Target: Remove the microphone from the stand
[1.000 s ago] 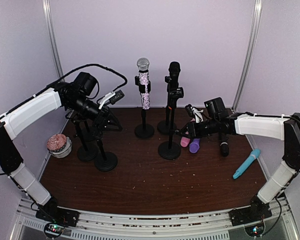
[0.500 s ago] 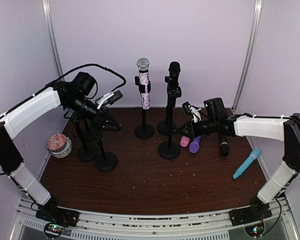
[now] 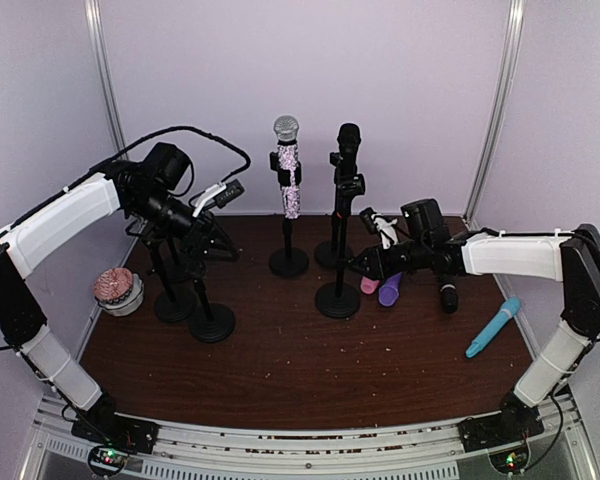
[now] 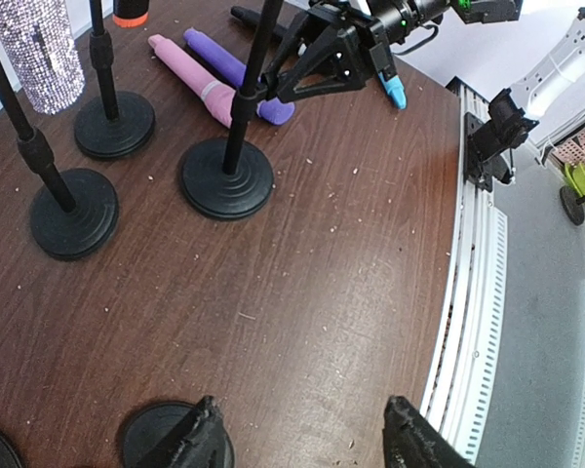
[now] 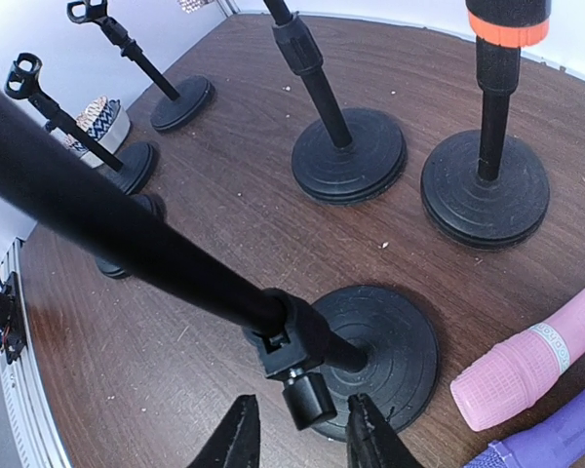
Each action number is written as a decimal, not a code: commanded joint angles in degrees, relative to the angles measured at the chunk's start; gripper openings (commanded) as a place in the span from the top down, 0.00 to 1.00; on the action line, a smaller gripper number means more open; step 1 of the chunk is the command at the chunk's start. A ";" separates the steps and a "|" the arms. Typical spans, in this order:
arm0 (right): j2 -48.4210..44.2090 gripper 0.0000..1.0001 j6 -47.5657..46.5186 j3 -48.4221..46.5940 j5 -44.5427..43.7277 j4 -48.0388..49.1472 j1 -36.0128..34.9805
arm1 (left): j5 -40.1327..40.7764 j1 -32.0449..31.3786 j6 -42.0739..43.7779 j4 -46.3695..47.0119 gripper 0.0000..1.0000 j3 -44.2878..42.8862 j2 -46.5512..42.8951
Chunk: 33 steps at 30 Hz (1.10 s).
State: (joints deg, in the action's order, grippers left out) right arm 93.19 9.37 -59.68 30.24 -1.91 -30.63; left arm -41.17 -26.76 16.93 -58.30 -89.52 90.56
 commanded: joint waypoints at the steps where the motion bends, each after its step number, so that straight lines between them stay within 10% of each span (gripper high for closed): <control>1: 1.56 0.68 0.89 -1.33 -0.29 1.97 -0.48 | -0.49 0.50 1.00 -0.40 0.42 -1.54 -0.46; 14: 0.20 1.00 0.62 0.37 -0.66 4.76 -1.36 | -0.06 0.51 1.34 -0.85 0.42 -1.95 -0.35; 33: -2.74 1.00 -7.63 4.27 -26.98 4.02 -9.08 | -1.50 0.50 -0.41 -1.02 0.46 -5.76 3.90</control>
State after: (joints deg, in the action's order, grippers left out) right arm 92.90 7.16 -56.38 16.25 3.18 -36.99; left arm -41.39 -26.68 16.99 -59.64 -93.76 93.45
